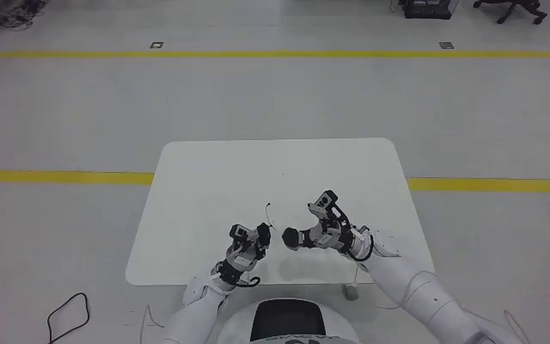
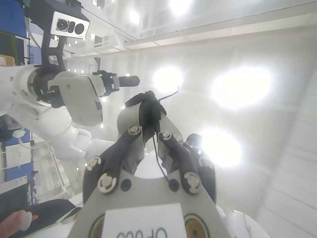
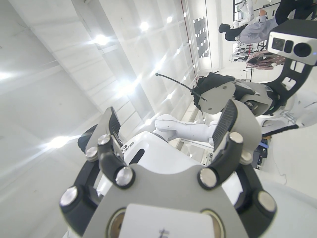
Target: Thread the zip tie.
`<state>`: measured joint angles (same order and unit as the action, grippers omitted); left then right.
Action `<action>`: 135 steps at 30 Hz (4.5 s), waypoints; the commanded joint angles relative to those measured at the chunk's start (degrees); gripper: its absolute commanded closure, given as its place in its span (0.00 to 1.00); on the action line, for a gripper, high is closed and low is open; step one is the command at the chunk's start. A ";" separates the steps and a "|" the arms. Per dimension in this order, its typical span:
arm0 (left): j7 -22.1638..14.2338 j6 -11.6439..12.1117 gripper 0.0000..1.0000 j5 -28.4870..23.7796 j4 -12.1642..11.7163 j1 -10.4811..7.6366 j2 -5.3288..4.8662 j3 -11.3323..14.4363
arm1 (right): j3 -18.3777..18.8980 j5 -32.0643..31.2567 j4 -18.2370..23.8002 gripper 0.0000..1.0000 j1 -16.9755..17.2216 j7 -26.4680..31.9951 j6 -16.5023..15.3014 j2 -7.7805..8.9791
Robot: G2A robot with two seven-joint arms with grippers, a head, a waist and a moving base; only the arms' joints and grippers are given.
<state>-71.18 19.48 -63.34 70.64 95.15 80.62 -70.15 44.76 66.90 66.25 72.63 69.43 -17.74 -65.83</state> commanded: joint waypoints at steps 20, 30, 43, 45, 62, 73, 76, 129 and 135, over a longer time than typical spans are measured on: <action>-1.77 0.00 1.00 -0.68 -2.68 -0.58 0.75 -0.74 | -2.54 -1.64 -5.45 0.63 -2.52 1.13 1.76 -4.19; -1.77 0.00 1.00 -0.57 -3.64 -0.97 0.85 -0.57 | -2.56 -2.97 -7.20 0.73 -3.04 1.32 1.52 -5.60; -1.49 0.00 1.00 -0.38 -4.20 -1.30 0.91 -0.23 | -1.45 -4.25 -8.69 0.89 -2.89 2.19 1.86 -6.67; -1.47 0.00 1.00 -0.41 -4.24 -1.34 0.92 -0.18 | -1.29 -4.39 -8.91 0.91 -2.88 2.22 2.01 -6.81; -1.94 0.00 1.00 -0.41 -4.49 -1.47 0.90 0.03 | 0.49 -5.62 -10.07 1.00 -2.56 2.59 2.67 -7.82; -1.75 0.00 1.00 -0.73 -4.60 -1.43 0.89 0.15 | 1.46 -7.60 -10.58 1.00 -2.33 2.28 2.81 -8.23; -1.66 0.00 1.00 -0.98 -4.71 -1.41 0.90 0.28 | 1.72 -8.10 -10.68 1.00 -2.21 2.18 2.87 -8.33; -1.77 0.00 1.00 -1.22 -4.78 -1.45 0.89 0.44 | 5.34 -13.19 -12.54 1.00 -0.89 0.89 5.26 -9.57; -1.77 0.00 1.00 -1.22 -4.78 -1.45 0.89 0.44 | 5.31 -13.53 -13.08 1.00 -1.17 0.74 5.65 -9.86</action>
<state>-72.95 19.48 -64.56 65.85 93.69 81.51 -69.71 50.07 53.40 53.29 71.51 70.19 -12.16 -75.63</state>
